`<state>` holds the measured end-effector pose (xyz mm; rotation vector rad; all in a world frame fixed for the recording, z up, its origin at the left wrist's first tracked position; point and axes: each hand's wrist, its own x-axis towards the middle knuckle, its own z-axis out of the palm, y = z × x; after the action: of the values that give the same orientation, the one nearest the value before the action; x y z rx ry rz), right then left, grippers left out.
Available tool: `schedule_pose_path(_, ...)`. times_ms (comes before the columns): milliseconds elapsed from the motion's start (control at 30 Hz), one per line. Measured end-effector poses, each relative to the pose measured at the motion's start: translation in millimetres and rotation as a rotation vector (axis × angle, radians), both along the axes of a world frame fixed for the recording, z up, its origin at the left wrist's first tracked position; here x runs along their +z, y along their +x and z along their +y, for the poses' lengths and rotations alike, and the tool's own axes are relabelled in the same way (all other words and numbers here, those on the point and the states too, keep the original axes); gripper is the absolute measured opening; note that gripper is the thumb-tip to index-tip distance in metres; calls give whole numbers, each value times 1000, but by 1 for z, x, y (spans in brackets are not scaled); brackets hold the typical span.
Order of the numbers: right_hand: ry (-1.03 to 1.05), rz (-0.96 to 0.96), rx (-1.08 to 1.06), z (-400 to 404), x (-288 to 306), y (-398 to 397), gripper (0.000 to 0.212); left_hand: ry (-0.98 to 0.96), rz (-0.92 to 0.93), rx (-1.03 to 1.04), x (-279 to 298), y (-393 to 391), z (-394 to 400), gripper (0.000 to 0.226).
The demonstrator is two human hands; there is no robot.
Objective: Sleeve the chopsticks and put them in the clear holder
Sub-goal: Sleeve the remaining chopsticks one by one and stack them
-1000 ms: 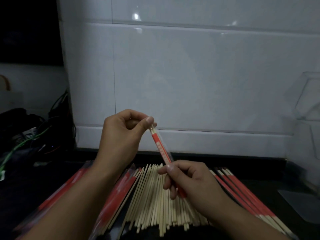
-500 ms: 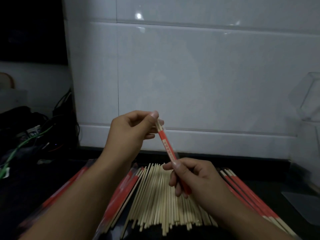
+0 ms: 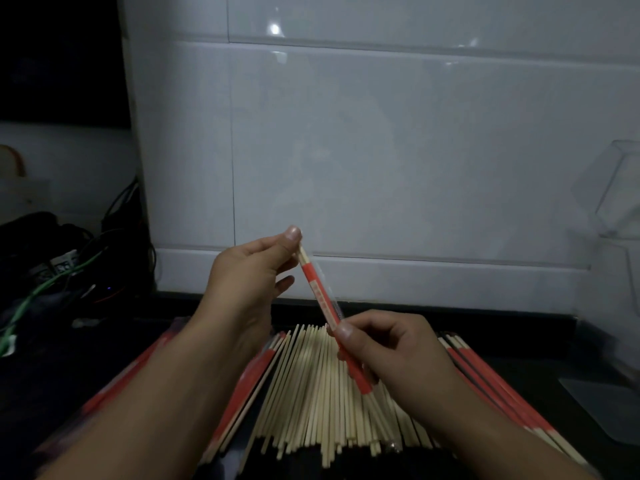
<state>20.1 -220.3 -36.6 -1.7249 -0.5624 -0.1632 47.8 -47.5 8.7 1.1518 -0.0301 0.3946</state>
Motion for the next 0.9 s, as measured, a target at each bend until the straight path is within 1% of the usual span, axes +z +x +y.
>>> schedule_pose_path(67, -22, 2, -16, 1, 2, -2, 13, 3, -7, 41, -2, -2, -5, 24)
schedule_pose_path(133, -64, 18, -55, -3, 7, -2, 12, 67, -15, 65, -4, -5, -12, 25)
schedule_pose_path(200, -110, 73, -143, -14, 16, 2, 14, 216, -30, 96, -6, -5, -13, 35)
schedule_pose_path(233, -146, 99, -199, -25, 22, 6, 14, 321, -50, 141, -7, -4, -10, 41)
schedule_pose_path(267, -206, 116, -260, -38, 26, 11, 14, 468, -82, 221, -9, -2, -6, 44)
schedule_pose_path(333, -450, 127, -381, -67, 31, 22, 9, 931, -123, 433, -14, 4, 5, 39)
schedule_pose_path(367, -597, 151, -425, -81, 30, 28, 7, 1161, -113, 505, -16, 6, 10, 34)
schedule_pose_path(400, -719, 195, -456, -92, 28, 33, 5, 1337, -64, 531, -19, 9, 15, 30)
schedule_pose_path(467, -851, 289, -492, -108, 23, 41, 3, 1561, 111, 460, -24, 12, 20, 28)
schedule_pose_path(533, -914, 336, -525, -113, 19, 46, 5, 1753, 275, 335, -30, 13, 21, 32)
schedule_pose_path(600, -965, 350, -544, -114, 16, 50, 12, 1848, 362, 234, -35, 14, 21, 38)
schedule_pose_path(700, -1023, 349, -548, -112, 12, 53, 21, 1938, 407, 185, -38, 12, 21, 29)
schedule_pose_path(767, -1112, 310, -577, -112, 8, 54, 19, 1943, 401, 171, -42, 15, 24, 23)
schedule_pose_path(800, -1142, 268, -598, -112, 8, 54, 16, 1936, 404, 169, -44, 16, 26, 27)
schedule_pose_path(833, -1143, 213, -613, -110, 8, 54, 14, 1933, 413, 166, -46, 18, 27, 31)
schedule_pose_path(900, -1072, 81, -610, -104, 9, 53, 5, 1921, 432, 161, -49, 22, 29, 35)
